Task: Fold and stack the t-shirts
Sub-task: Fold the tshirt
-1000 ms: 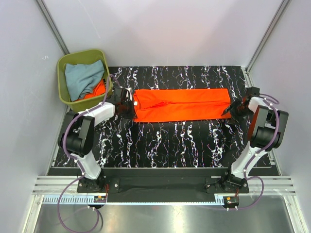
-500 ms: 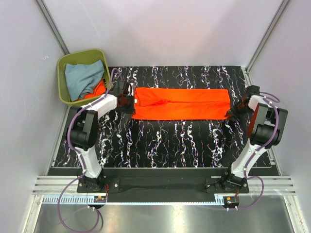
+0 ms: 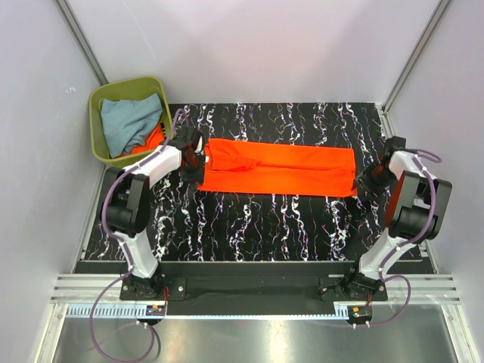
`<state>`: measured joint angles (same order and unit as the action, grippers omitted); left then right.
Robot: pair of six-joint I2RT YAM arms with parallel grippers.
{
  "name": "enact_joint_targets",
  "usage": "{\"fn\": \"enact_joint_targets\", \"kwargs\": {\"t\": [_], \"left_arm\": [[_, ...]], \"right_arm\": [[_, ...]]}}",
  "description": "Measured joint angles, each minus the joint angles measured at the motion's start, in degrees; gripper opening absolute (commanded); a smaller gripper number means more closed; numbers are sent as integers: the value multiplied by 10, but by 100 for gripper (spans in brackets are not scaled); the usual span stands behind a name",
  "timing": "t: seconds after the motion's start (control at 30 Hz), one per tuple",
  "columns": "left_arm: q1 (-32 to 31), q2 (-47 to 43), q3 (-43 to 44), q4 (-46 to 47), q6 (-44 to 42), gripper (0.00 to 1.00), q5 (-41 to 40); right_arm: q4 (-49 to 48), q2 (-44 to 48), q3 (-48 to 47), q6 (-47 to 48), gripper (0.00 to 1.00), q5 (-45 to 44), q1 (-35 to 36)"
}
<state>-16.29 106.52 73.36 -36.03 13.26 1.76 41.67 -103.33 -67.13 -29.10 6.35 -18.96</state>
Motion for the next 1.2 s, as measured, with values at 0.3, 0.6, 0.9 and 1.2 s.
{"fn": "enact_joint_targets", "kwargs": {"t": [0.3,0.6,0.9,1.2], "left_arm": [[-58,-143,12,-28,16,43,20],[-7,-66,-5,64,73,28,117],[35,2,-9,100,112,27,163],[38,12,-14,115,123,27,177]], "right_arm": [[-16,75,-69,37,75,17,124],[-120,-99,-274,93,80,121,414],[-99,-163,-317,283,78,128,459],[-76,-216,-366,374,72,137,532]]}}
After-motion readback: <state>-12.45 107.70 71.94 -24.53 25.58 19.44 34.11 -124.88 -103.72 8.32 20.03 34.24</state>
